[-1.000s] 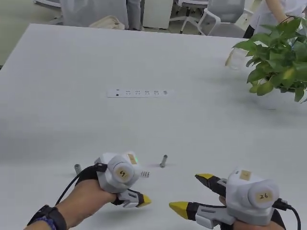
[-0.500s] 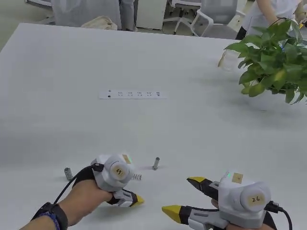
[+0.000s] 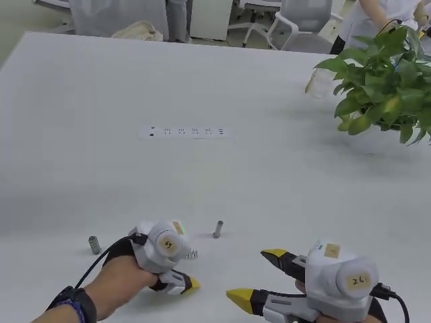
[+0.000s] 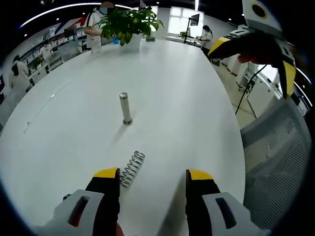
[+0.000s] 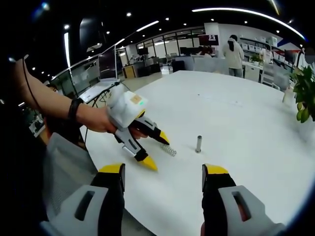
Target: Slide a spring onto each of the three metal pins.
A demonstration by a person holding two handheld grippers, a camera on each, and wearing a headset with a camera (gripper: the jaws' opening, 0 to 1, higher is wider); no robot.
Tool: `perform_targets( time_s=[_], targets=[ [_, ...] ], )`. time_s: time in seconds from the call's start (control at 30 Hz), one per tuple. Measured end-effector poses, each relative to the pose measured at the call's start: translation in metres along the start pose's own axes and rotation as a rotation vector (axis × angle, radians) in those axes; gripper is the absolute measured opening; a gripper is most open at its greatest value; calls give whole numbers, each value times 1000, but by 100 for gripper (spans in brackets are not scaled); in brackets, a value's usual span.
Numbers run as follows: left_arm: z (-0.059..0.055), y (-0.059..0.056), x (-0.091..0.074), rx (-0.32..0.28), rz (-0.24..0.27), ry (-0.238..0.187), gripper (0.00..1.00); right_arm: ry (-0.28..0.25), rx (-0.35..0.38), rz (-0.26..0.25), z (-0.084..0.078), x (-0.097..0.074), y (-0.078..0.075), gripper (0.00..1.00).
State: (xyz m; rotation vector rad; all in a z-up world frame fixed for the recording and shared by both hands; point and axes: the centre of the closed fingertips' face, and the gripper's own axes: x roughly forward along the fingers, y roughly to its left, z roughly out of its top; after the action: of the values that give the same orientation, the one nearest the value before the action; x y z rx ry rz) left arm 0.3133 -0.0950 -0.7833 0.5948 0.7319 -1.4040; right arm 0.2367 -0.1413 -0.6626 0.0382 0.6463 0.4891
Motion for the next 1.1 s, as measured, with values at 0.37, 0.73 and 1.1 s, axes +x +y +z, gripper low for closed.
perform_targets(
  time_s=[0.37,0.73,1.1],
  targets=[
    [-16,2,0,91,30,75,28,-8,2,-2,0,-2,0,63],
    [-8,5,4,15,57,27,4,-9,1,6,1,-1,3,63],
    [-19,-7,-8,-68,27,18,2,-17,10,-3,0,-5,2,63]
  ],
)
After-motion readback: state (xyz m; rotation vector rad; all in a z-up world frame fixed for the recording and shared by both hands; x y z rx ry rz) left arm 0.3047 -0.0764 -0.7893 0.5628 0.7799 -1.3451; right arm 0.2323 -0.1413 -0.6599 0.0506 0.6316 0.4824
